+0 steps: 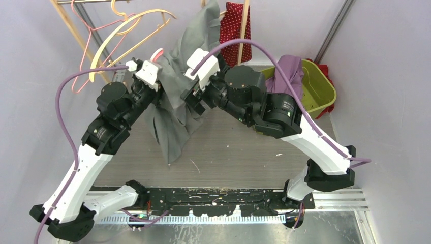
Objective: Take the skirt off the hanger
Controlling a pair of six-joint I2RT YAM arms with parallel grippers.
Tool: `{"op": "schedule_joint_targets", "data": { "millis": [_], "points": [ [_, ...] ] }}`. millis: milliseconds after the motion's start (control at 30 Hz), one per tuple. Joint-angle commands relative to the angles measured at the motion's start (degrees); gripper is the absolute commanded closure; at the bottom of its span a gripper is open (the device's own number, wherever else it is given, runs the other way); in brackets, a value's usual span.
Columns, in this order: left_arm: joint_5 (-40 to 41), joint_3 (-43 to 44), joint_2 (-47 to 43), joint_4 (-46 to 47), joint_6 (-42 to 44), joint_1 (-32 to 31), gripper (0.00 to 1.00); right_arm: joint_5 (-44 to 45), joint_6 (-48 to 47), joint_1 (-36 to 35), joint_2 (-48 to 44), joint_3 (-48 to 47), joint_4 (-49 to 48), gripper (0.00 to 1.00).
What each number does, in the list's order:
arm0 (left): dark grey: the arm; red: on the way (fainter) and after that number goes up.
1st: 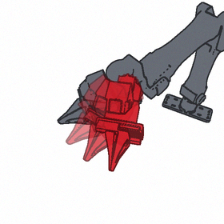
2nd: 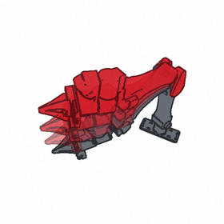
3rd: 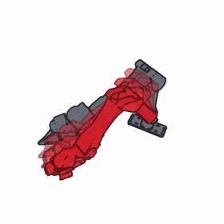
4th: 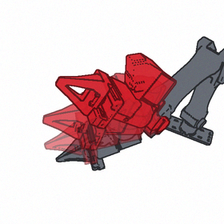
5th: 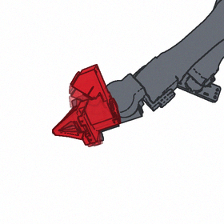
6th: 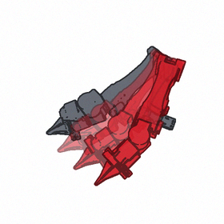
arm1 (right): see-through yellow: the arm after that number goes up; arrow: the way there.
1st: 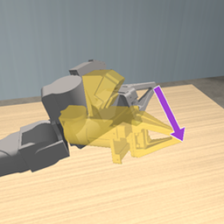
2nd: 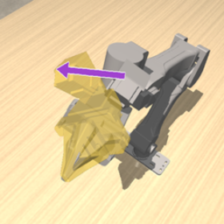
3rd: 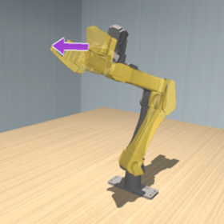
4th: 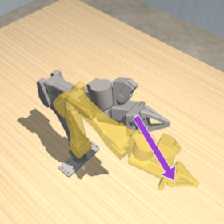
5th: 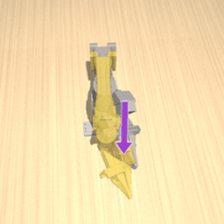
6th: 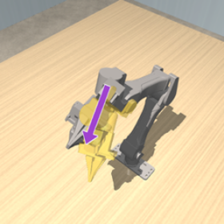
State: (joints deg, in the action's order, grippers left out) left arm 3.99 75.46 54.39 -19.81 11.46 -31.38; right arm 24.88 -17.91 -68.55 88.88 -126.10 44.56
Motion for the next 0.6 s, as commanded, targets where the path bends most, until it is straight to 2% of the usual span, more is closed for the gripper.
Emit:
{"op": "schedule_joint_targets", "data": {
  "millis": [0,67,133,233,567],
  "points": [
    [-5.8,10.9,3.1,-7.0,6.3,0.3,1.00,3.5,-6.1,-3.5,-0.4,-0.6,0.8,0.06],
    [-12.2,18.0,5.6,-18.0,10.7,0.3,1.00,6.4,-8.6,-3.6,-0.4,-1.1,1.6,0.05],
    [-14.4,20.3,5.7,-23.1,11.2,0.3,1.00,8.8,-10.4,-3.6,-1.2,-0.4,1.1,0.05],
    [-19.3,19.5,3.3,-25.9,11.4,0.3,1.00,10.9,-13.0,-3.6,-2.5,1.5,1.0,0.05],
    [-26.8,16.0,-1.4,-33.3,11.2,0.2,1.00,11.4,-13.3,-3.6,-1.6,0.0,4.9,0.06]
  ]
}}
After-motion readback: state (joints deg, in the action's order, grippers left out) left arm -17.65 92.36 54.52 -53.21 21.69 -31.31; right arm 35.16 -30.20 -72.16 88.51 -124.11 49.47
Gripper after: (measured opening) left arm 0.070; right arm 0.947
